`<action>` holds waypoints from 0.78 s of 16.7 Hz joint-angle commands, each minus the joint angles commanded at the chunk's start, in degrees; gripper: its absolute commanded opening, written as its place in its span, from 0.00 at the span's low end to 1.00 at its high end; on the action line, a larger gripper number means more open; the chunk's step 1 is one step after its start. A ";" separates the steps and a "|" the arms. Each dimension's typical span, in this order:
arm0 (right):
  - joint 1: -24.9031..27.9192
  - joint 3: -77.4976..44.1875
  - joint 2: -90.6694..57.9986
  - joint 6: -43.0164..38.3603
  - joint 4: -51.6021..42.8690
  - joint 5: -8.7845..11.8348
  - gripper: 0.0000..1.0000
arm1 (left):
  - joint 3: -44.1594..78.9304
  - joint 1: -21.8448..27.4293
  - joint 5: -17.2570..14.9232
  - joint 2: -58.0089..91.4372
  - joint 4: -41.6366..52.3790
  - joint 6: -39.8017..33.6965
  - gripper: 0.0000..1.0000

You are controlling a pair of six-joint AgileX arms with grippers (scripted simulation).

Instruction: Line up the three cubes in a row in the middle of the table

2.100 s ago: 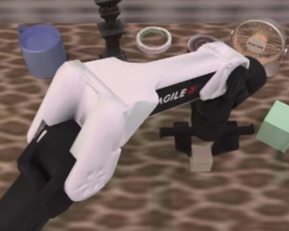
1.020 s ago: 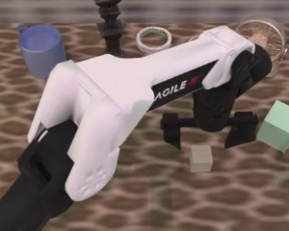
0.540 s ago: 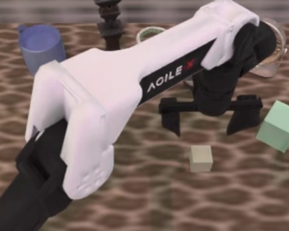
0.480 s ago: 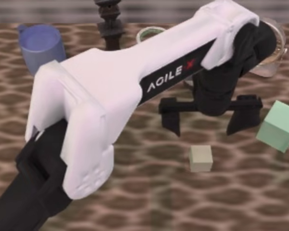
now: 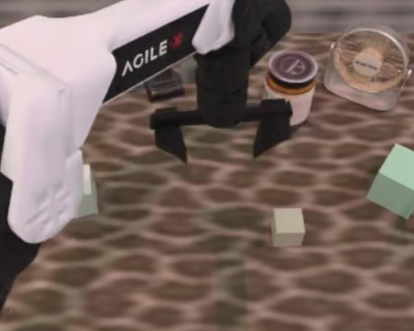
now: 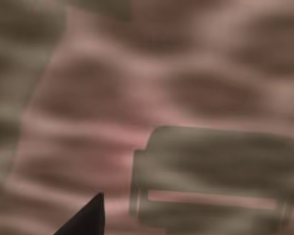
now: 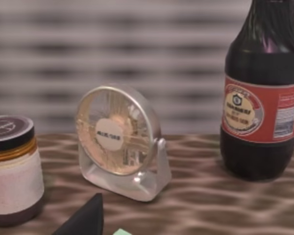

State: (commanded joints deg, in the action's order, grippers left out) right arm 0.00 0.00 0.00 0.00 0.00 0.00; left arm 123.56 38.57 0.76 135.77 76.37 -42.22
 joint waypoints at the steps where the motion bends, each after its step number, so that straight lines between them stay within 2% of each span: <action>1: 0.00 0.00 0.00 0.00 0.00 0.00 1.00 | -4.29 -2.89 -0.08 -2.25 -1.57 2.03 1.00; 8: 0.00 0.00 0.00 0.00 0.00 0.00 1.00 | -32.70 -22.45 -0.67 -17.68 -12.37 15.90 1.00; 11: 0.00 0.00 0.00 0.00 0.00 0.00 1.00 | -37.31 -26.63 -0.83 -21.02 -14.78 18.89 1.00; 13: 0.00 0.00 0.00 0.00 0.00 0.00 1.00 | -37.59 -26.91 -0.84 -21.24 -14.94 19.08 1.00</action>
State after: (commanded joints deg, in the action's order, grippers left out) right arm 0.00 0.00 0.00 0.00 0.00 0.00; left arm 85.96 11.67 -0.08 114.53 61.43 -23.14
